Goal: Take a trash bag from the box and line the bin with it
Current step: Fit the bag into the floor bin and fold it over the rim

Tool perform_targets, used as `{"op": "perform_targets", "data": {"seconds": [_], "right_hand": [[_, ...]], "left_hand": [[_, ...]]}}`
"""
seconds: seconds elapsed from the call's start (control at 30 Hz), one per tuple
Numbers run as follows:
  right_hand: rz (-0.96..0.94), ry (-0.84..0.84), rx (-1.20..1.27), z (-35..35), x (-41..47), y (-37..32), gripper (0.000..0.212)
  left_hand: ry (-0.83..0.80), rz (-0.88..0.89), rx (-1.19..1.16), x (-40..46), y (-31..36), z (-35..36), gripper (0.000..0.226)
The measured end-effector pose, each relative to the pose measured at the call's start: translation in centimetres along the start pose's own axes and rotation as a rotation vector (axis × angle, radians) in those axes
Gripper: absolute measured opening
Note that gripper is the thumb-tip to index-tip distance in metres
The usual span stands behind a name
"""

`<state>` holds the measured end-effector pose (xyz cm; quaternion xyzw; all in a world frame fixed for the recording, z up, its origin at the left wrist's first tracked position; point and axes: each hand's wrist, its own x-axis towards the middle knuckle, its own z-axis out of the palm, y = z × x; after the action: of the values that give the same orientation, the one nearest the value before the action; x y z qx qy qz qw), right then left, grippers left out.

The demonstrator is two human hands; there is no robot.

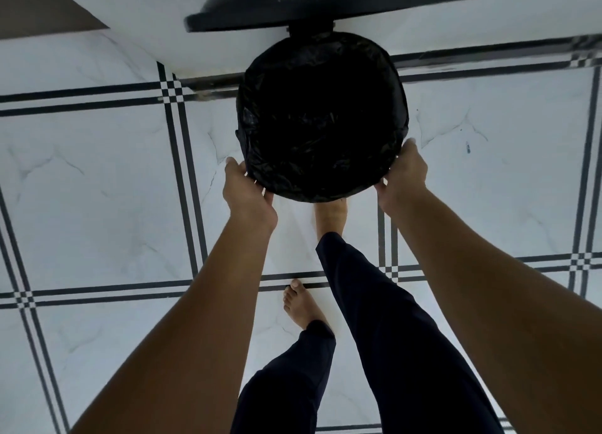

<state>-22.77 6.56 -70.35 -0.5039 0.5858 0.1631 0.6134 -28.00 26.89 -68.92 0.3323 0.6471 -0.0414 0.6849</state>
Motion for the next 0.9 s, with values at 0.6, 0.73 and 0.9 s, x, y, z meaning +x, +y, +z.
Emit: {"op": "perform_targets", "data": {"seconds": [0.6,0.73,0.9], "right_hand": [[-0.587,0.176,-0.649,5.0,1.5,-3.1,0.033],[-0.589,0.212,-0.922,4.8,2.6,-4.3,0.043],[-0.507,0.237,-1.103,5.4,3.3,-6.2,0.05]], "left_hand": [[0.231,0.449,0.359,0.9,-0.5,2.1,0.032],[0.192,0.459,0.394,2.1,-0.5,2.2,0.019],[0.073,0.377,0.456,4.1,0.1,0.7,0.023]]}}
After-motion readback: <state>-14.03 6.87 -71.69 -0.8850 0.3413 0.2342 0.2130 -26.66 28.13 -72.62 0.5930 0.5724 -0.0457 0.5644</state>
